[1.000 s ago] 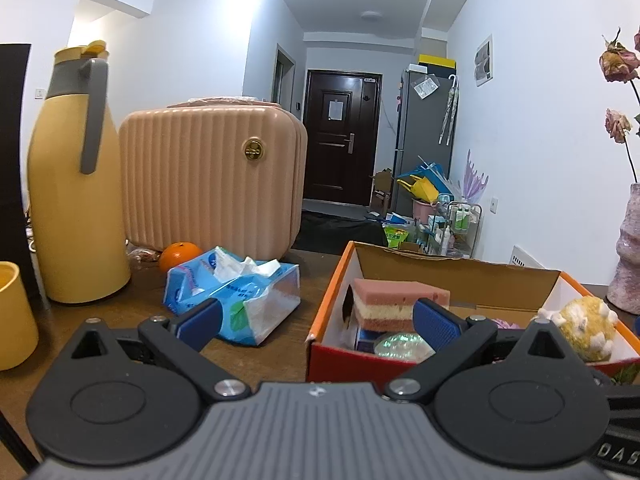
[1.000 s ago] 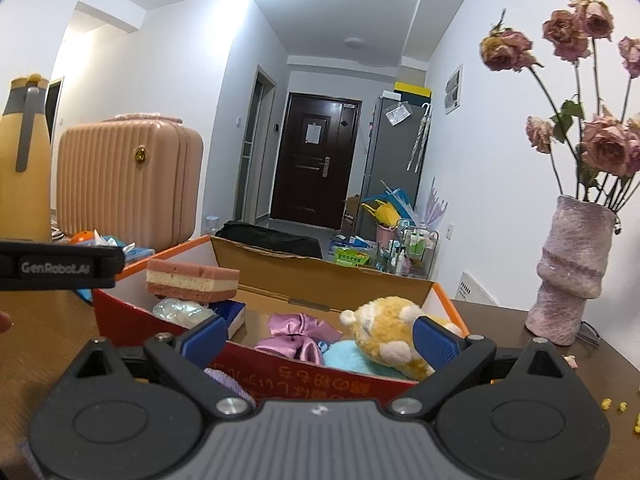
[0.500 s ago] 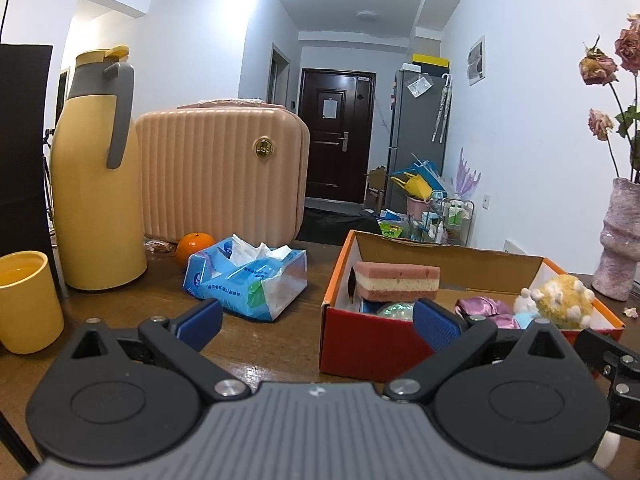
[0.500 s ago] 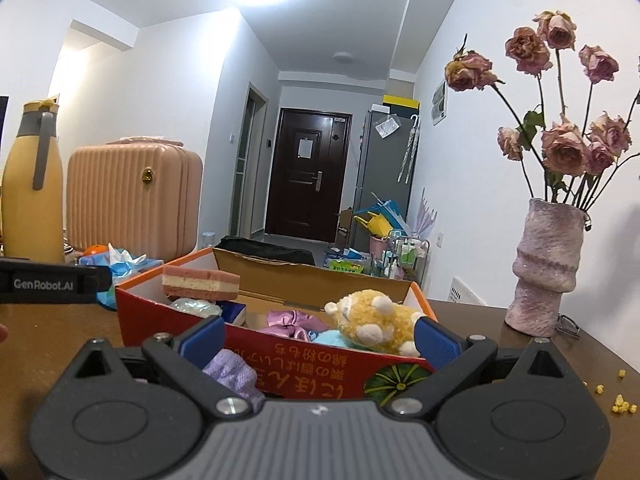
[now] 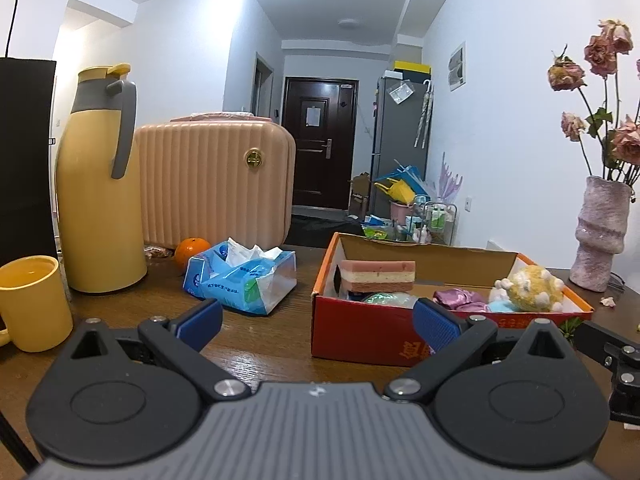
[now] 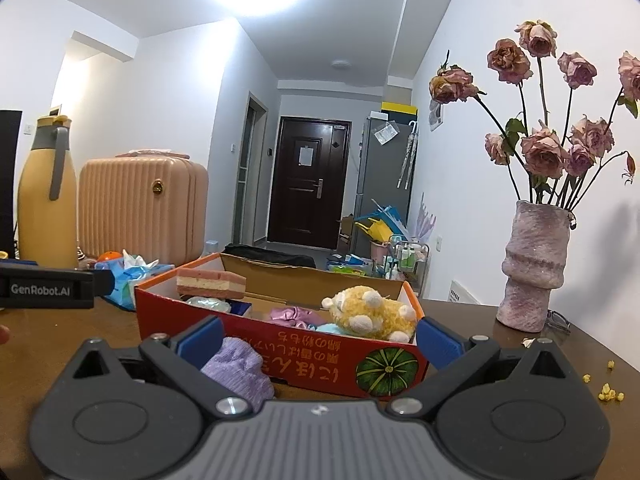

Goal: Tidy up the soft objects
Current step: 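Grasp the white wedge sponge with the right tool while the left tool approaches the lilac towel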

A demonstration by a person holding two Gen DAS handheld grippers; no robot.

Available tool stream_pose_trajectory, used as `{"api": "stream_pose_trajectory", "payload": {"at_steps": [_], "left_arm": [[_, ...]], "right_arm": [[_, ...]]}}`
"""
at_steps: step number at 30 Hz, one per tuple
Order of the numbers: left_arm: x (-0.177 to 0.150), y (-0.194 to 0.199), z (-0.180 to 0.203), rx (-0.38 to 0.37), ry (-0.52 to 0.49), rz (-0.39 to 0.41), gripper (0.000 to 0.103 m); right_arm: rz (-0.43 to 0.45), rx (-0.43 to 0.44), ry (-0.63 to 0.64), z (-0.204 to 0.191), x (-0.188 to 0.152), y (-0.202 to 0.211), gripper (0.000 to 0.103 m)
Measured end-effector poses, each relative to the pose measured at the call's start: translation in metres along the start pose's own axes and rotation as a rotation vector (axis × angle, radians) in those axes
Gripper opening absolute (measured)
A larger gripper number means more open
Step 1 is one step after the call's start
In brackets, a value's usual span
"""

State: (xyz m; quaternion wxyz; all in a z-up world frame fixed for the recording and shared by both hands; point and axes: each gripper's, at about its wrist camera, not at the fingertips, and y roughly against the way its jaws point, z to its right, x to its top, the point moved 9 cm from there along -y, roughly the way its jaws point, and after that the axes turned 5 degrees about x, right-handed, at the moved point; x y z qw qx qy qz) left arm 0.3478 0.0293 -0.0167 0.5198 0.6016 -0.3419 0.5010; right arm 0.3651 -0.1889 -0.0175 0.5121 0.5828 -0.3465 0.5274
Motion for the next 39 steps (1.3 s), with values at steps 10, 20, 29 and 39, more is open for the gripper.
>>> {"api": "stream_pose_trajectory", "payload": {"at_steps": [10,20,29,39], "left_arm": [[-0.004,0.022,0.002,-0.043,-0.012,0.006,0.103],[-0.015,0.031,0.003,-0.06,-0.024,-0.032,0.103],[-0.026,0.033,0.01,-0.079,-0.051,-0.067,0.103],[-0.03,0.031,0.01,-0.083,-0.047,-0.093,0.103]], "right_arm": [[-0.022,0.011,0.007,0.0,-0.011,0.019,0.103],[-0.084,0.005,-0.058,0.018,-0.026,0.028,0.103],[-0.167,-0.074,-0.116,0.05,-0.047,0.028,0.103],[-0.318,-0.154,-0.167,0.086,-0.081,0.014,0.103]]}}
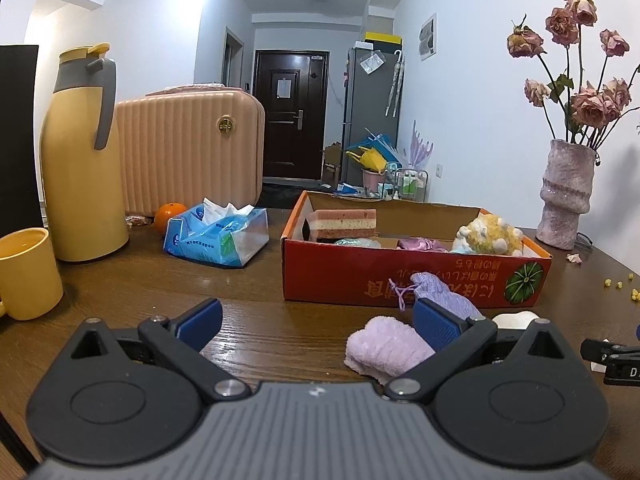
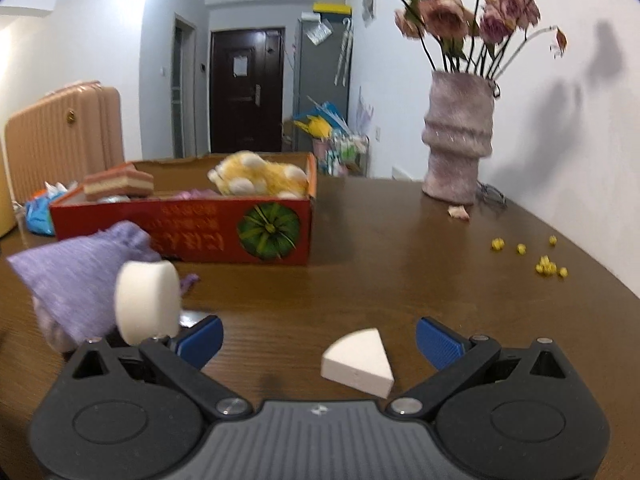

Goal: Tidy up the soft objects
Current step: 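Grasp the white wedge sponge with the right tool while the left tool approaches the lilac towel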

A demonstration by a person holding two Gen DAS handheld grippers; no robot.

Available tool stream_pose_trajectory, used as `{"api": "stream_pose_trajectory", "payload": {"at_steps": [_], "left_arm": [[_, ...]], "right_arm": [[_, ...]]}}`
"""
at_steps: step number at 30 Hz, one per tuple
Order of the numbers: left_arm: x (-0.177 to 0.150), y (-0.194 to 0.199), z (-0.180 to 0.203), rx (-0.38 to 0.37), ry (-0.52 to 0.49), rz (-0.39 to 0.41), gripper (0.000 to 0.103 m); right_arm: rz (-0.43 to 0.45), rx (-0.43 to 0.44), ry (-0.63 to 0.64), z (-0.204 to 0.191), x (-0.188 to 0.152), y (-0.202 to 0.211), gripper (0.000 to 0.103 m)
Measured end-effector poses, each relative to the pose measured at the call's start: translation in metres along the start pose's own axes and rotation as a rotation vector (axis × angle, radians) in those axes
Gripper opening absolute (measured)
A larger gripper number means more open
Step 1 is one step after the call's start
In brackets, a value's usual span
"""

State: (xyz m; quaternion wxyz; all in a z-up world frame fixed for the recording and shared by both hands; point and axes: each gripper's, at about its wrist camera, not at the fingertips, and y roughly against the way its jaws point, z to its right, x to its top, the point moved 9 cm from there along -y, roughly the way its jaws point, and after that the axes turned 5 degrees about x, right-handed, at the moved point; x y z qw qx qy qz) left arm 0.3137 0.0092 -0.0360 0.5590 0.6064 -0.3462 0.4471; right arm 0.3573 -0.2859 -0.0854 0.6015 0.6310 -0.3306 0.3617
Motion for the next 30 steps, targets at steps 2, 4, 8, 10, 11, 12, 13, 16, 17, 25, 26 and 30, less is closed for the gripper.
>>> {"api": "stream_pose_trajectory", "payload": {"at_steps": [2,4,8,10,11,12,13,16,17,25,26,30], "left_arm": [[-0.001,-0.001,0.0,0.0,-0.001,-0.003,0.103],[-0.001,-0.001,0.0,0.0,-0.002,-0.009,0.103],[-0.003,-0.003,0.001,-0.001,-0.003,-0.017,0.103],[-0.003,-0.003,0.001,-0.002,-0.004,-0.019,0.103],[-0.003,-0.003,0.001,-0.002,-0.004,-0.02,0.103],[-0.004,-0.004,0.001,-0.001,-0.005,-0.021,0.103],[-0.004,-0.004,0.001,-0.001,-0.005,-0.022,0.103],[-0.005,-0.006,0.002,0.004,-0.008,-0.029,0.103],[-0.005,-0.007,0.002,0.003,-0.009,-0.031,0.103],[-0.007,-0.008,0.001,0.005,-0.01,-0.04,0.103],[-0.007,-0.008,0.001,0.005,-0.01,-0.04,0.103],[-0.007,-0.009,0.001,0.006,-0.01,-0.042,0.103]], "right_arm": [[-0.027,-0.002,-0.01,0.005,-0.004,-0.005,0.103],[-0.052,-0.004,-0.019,0.009,-0.007,-0.01,0.101],[-0.09,-0.014,-0.036,0.016,-0.011,-0.016,0.092],[-0.104,-0.014,-0.033,0.015,-0.013,-0.018,0.085],[-0.111,-0.013,-0.029,0.014,-0.014,-0.018,0.08],[-0.117,-0.013,-0.026,0.014,-0.015,-0.019,0.075],[-0.121,-0.012,-0.025,0.013,-0.015,-0.019,0.072],[-0.14,-0.008,-0.036,0.015,-0.017,-0.021,0.058],[-0.141,-0.003,-0.045,0.016,-0.017,-0.021,0.056],[-0.127,0.011,-0.084,0.023,-0.015,-0.02,0.032],[-0.12,0.014,-0.089,0.023,-0.014,-0.019,0.031],[-0.075,0.02,-0.096,0.023,-0.008,-0.011,0.03]]}}
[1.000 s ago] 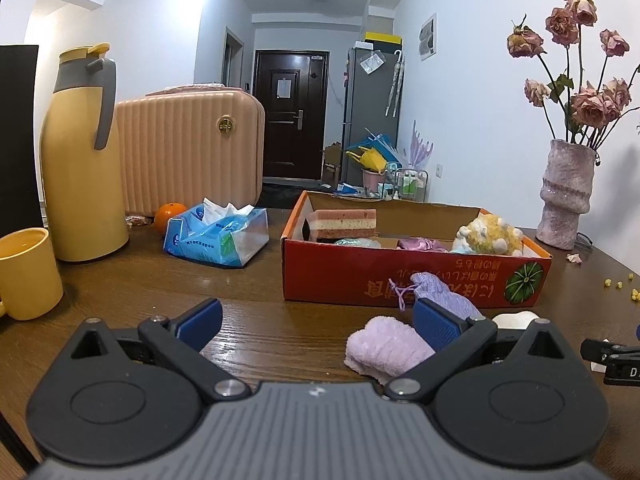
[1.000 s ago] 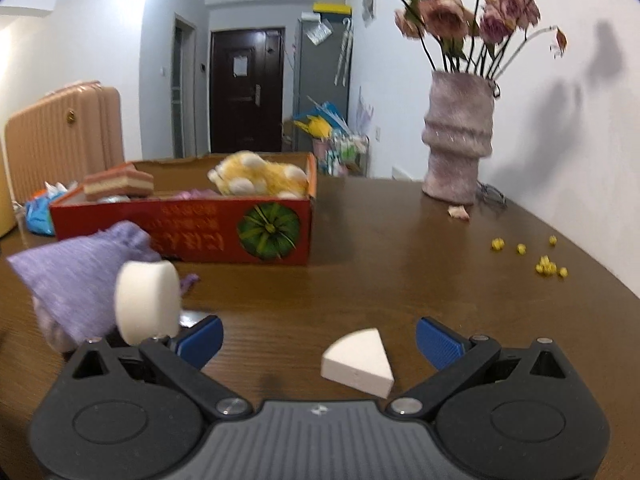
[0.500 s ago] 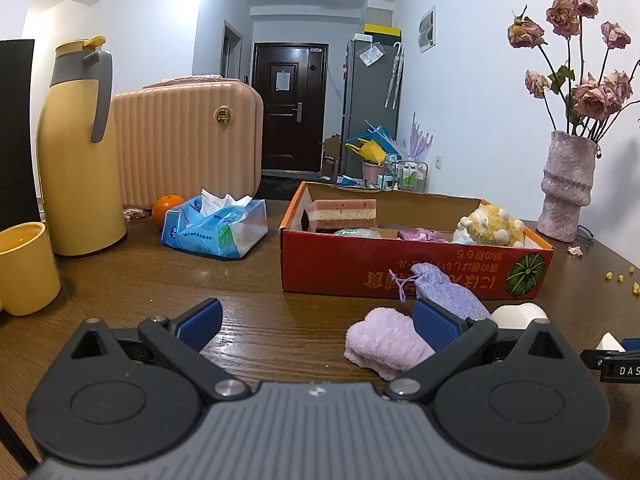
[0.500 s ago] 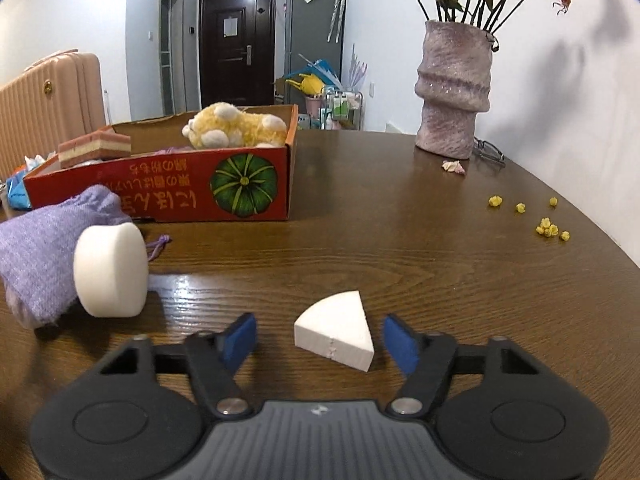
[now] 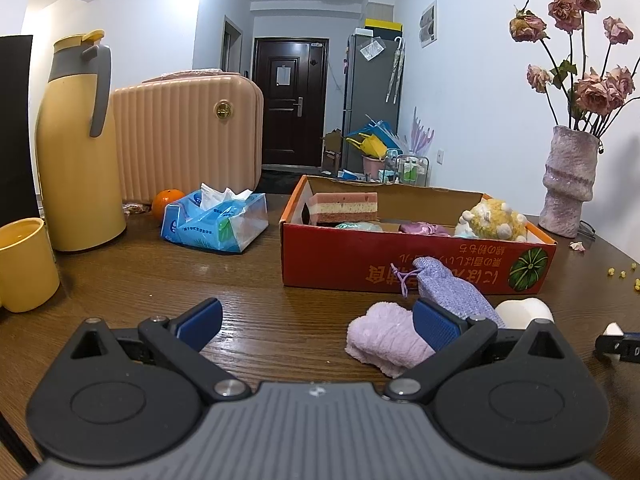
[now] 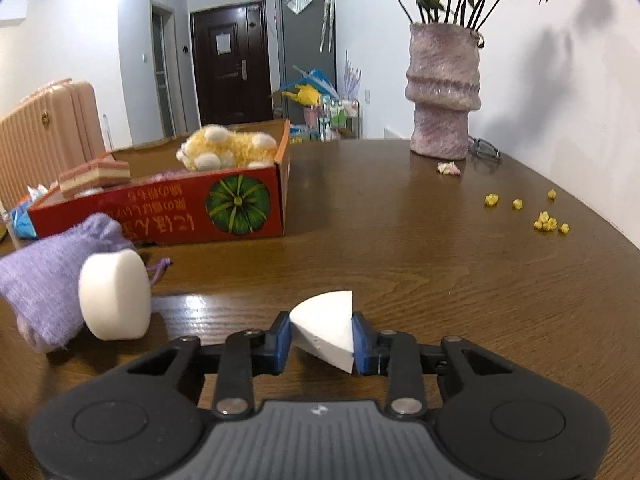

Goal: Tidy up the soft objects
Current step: 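Grasp the white wedge sponge with the right tool while the left tool approaches the lilac towel, then grasp the lilac fluffy towel with the left tool while the right tool holds the wedge sponge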

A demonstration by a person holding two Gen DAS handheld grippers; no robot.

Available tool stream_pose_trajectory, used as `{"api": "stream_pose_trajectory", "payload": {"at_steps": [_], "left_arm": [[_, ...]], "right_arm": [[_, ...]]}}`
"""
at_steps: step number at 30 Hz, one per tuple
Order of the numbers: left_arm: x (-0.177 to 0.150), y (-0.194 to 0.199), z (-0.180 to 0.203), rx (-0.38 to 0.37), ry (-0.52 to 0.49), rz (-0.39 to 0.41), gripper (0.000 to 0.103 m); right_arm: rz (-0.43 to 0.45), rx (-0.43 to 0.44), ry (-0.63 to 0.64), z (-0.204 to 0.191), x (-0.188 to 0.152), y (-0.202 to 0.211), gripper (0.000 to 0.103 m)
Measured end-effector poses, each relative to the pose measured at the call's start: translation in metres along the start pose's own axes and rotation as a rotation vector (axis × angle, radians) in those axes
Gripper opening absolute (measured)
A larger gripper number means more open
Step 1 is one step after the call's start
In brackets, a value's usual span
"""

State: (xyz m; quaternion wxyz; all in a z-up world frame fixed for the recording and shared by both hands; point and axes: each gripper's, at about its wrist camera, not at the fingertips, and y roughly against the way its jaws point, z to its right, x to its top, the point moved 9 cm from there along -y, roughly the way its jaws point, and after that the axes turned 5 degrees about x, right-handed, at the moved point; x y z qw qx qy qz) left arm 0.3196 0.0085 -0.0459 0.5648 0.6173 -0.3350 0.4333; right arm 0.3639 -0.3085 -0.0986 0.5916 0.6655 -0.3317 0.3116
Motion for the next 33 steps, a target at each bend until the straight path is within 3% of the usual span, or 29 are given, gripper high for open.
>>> {"api": "stream_pose_trajectory", "payload": {"at_steps": [8,16,25,33], "left_arm": [[-0.003,-0.002,0.004,-0.013,-0.01,-0.017,0.103],[-0.011,-0.001,0.019,-0.082,-0.056,-0.04,0.103],[-0.025,-0.012,0.038,-0.128,-0.119,-0.097,0.103],[-0.023,-0.028,0.058,-0.157,-0.166,-0.087,0.103]], "right_arm": [[0.084,0.023,-0.01,-0.001,0.012,0.015,0.03],[0.13,0.035,-0.01,-0.003,0.015,0.026,0.029],[0.16,0.059,-0.006,-0.008,0.017,0.035,0.029],[0.154,0.057,-0.01,-0.008,0.018,0.033,0.03]]}}
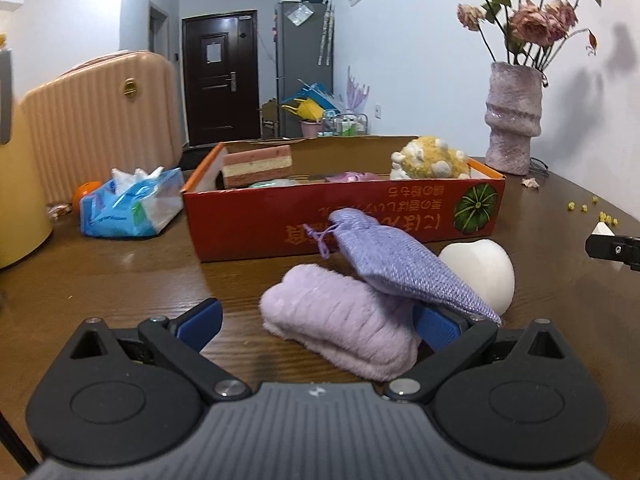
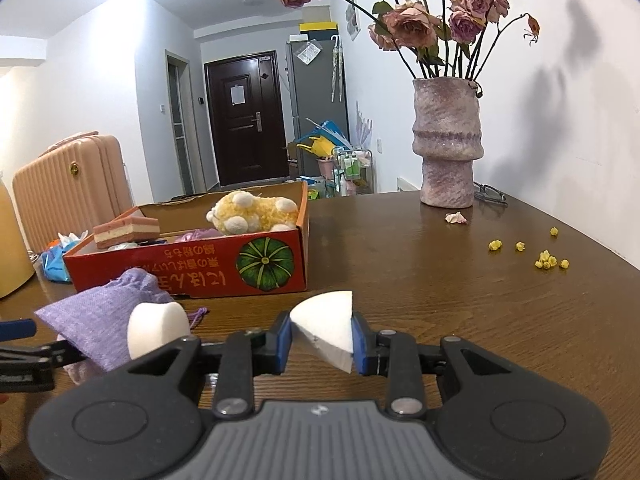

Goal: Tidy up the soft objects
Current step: 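Grasp the lilac fluffy towel with the left tool while the right tool holds the wedge sponge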

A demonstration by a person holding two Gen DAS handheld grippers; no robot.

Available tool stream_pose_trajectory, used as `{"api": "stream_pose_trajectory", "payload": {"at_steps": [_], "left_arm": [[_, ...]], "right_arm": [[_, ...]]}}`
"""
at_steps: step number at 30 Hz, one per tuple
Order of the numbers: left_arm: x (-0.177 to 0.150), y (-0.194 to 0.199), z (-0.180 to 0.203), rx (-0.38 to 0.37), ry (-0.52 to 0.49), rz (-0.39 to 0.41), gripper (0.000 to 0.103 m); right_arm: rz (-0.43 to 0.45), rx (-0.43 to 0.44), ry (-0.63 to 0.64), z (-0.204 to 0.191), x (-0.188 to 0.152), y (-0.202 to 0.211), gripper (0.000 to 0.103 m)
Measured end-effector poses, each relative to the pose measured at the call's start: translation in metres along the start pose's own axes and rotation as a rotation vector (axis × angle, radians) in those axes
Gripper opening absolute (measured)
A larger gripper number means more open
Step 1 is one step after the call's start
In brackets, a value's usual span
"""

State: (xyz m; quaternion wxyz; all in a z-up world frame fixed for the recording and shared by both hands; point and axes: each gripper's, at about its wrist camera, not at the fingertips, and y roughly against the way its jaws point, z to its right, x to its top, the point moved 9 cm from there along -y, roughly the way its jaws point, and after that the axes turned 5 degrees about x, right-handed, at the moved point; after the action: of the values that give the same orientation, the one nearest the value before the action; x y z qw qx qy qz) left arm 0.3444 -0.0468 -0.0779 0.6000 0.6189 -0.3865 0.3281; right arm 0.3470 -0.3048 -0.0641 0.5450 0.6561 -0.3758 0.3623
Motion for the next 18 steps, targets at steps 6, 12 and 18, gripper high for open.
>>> {"api": "stream_pose_trajectory", "payload": {"at_steps": [6,12,18], "left_arm": [[0.003,-0.021,0.01,-0.013,-0.033,-0.028,0.103],[-0.002,-0.04,0.015,-0.06,-0.03,-0.11,0.103],[-0.008,-0.049,0.012,-0.08,0.003,-0.165,0.103]], "right_arm": [[-0.012,-0.006,-0.002,0.0,-0.003,-0.003,0.03],[-0.018,-0.009,-0.003,0.001,-0.004,-0.005,0.03],[-0.021,-0.01,-0.002,0.0,-0.005,-0.005,0.03]]}}
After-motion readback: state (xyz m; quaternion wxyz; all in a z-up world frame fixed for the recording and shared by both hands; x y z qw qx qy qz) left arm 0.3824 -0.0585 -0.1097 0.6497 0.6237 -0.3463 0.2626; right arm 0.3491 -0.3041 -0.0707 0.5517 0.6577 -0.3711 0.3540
